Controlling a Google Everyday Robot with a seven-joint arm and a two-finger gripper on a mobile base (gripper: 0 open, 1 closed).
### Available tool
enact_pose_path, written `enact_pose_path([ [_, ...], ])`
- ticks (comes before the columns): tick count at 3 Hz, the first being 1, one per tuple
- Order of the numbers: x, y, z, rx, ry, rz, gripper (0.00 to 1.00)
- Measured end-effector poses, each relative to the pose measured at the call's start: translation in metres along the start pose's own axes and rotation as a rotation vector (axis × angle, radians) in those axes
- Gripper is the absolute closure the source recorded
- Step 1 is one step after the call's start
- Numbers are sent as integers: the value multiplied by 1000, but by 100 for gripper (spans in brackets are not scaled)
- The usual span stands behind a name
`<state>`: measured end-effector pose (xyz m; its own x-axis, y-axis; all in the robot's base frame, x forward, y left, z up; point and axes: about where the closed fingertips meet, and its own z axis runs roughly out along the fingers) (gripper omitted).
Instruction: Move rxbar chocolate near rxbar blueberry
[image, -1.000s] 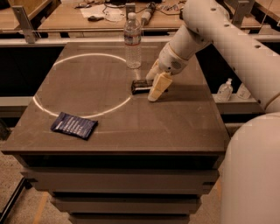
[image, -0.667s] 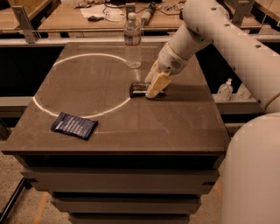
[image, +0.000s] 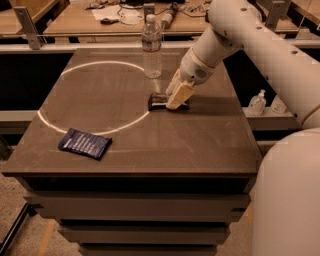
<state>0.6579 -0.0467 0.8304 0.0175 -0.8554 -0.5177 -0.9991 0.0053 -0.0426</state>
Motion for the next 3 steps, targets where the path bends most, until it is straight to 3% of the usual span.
enact_pose_path([
  [2,-42,15,-67,98,-126,-52,100],
  [3,-62,26,-85,129,-111,-82,100],
])
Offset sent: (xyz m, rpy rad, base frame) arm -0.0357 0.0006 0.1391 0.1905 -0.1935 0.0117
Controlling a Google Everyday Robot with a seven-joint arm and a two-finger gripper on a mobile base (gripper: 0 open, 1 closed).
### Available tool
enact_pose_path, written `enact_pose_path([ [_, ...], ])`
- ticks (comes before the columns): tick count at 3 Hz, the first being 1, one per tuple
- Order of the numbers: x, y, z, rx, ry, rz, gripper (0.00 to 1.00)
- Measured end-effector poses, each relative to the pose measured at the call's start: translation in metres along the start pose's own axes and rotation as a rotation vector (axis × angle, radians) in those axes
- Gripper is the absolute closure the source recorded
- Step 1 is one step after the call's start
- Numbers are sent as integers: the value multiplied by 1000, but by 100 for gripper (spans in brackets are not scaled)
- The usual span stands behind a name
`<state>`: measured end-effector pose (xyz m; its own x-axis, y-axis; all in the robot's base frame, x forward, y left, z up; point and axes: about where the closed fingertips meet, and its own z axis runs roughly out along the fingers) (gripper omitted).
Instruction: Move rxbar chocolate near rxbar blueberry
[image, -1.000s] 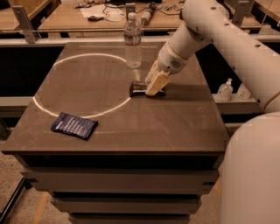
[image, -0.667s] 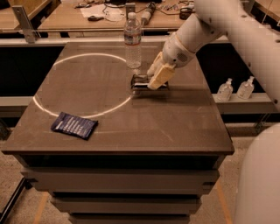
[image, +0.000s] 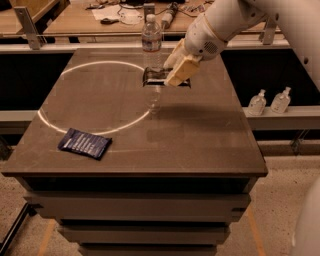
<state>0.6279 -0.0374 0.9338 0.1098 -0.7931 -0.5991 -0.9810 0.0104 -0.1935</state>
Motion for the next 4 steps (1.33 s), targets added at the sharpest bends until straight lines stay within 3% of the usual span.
enact_pose_path([
  [2,-18,29,8,-16,107,-56,100],
  [4,-46,73,49,-151,89,-133,100],
])
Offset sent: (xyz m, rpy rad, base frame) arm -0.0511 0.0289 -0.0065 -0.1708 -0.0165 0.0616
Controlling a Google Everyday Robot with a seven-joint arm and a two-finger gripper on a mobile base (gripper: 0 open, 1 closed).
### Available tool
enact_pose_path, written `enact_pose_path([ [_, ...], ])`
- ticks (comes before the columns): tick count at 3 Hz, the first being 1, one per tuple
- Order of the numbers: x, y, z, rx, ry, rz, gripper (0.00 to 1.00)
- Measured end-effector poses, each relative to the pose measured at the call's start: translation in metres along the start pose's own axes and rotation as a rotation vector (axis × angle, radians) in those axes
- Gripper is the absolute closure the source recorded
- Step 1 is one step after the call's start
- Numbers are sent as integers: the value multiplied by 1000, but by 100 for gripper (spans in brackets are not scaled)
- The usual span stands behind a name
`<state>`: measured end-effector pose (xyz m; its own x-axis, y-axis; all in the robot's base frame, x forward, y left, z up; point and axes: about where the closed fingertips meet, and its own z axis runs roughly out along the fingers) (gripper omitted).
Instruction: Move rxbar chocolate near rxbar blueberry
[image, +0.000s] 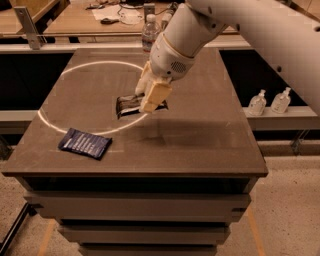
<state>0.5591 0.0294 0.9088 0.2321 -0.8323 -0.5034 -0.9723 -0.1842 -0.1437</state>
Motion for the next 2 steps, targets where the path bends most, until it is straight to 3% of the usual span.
enact_pose_path([
  [1,-15,6,21,-47,-8,-40,100],
  [2,-26,7,41,-81,-15,-73,85],
])
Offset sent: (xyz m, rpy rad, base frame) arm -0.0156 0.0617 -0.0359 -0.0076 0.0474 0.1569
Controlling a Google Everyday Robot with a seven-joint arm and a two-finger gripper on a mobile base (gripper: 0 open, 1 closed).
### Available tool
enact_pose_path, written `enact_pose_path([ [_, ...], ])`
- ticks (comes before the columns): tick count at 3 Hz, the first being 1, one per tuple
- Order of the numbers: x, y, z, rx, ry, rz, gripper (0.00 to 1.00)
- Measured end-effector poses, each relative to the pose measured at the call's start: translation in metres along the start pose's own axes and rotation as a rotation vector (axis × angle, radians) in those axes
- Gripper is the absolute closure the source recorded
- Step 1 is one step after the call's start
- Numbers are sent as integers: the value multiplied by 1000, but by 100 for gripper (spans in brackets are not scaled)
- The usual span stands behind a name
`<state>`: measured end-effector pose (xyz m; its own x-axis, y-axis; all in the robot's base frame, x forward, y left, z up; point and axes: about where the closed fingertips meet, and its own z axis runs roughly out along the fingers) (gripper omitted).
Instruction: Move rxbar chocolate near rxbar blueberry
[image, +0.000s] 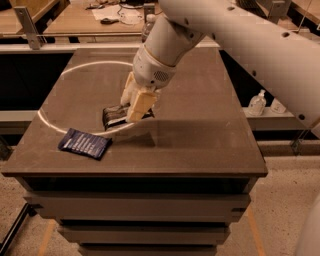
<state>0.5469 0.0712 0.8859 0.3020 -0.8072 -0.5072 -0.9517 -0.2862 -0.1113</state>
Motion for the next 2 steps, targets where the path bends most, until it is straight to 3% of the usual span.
enact_pose_path([
  [2,-5,3,24,-2,-78,-49,39],
])
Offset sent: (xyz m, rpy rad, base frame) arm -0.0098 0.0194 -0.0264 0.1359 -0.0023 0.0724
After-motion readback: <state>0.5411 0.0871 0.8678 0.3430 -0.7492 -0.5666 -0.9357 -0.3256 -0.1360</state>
